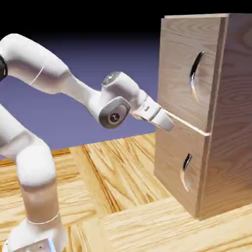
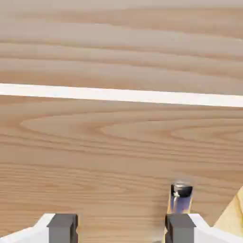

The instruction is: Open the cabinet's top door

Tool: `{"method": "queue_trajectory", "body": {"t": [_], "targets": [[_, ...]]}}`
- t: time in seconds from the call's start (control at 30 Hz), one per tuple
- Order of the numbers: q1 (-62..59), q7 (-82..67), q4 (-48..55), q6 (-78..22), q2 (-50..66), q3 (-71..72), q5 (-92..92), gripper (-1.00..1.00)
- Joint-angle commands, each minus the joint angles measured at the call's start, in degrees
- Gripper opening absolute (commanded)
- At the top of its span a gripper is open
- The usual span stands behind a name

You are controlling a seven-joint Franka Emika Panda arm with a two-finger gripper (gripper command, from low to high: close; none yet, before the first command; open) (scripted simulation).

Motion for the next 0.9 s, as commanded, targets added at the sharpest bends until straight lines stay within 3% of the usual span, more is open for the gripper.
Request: {"method": "queue_trajectory", "body": {"t": [0.0, 0.87], "targets": [[0.7, 2.0, 0.4, -0.1, -0.3, -0.8, -2.5, 0.00], [18.5, 53.8, 11.7, -1.5, -7.5, -20.4, -67.3, 0.00]]}}
